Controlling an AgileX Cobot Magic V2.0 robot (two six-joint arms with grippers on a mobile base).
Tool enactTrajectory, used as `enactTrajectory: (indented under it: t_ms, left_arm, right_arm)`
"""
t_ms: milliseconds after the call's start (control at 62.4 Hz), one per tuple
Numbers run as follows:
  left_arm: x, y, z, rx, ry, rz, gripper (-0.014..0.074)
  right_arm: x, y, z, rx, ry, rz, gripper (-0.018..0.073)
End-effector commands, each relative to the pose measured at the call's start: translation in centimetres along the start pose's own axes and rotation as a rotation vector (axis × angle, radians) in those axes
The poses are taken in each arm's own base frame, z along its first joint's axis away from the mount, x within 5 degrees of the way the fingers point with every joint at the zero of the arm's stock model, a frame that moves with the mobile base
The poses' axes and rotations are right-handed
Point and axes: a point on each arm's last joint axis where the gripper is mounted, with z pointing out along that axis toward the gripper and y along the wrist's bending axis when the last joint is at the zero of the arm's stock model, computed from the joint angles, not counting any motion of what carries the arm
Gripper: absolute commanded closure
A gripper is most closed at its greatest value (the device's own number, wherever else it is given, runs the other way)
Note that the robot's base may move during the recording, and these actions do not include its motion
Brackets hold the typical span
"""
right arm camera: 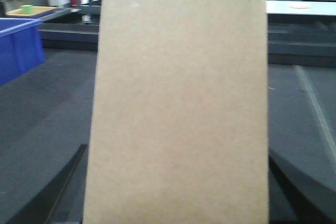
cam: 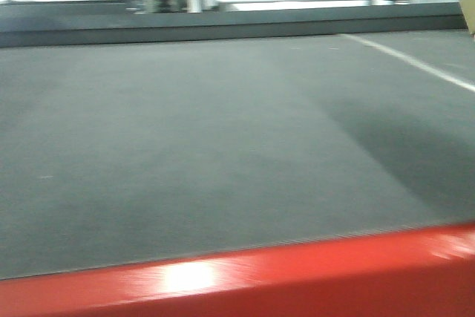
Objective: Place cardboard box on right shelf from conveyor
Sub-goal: 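Carry the box in the right gripper while driving away from the conveyor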
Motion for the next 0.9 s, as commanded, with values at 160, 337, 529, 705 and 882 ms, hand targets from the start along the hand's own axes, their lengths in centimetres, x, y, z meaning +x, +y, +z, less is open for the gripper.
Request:
enactTrajectory:
  t_ms: [160, 337, 529, 705, 882]
  left_arm:
    - [-1.01, 0.01, -0.15, -0.002, -0.105, -0.011, 0.0715]
    - [-1.01, 0.01, -0.15, -0.002, -0.105, -0.011, 0.0715]
    - [-1.01, 0.01, -0.15, -0.002, -0.105, -0.011, 0.0715]
    - [-1.01, 0.01, -0.15, -0.002, -0.105, -0.011, 0.0715]
    - [-1.01, 0.01, -0.15, -0.002, -0.105, -0.011, 0.0715]
  right_arm:
    - [-1.72, 0.32, -0.29, -0.032, -0.113, -0.027, 0.0399]
    - [-1.72, 0.32, -0.29, -0.032, -0.113, -0.027, 0.0399]
    - [-1.72, 0.32, -0.29, -0.032, -0.113, -0.027, 0.0399]
    - [-1.72, 0.32, -0.29, -0.032, -0.113, -0.027, 0.0399]
    - [-1.72, 0.32, -0.29, -0.032, -0.113, -0.027, 0.0399]
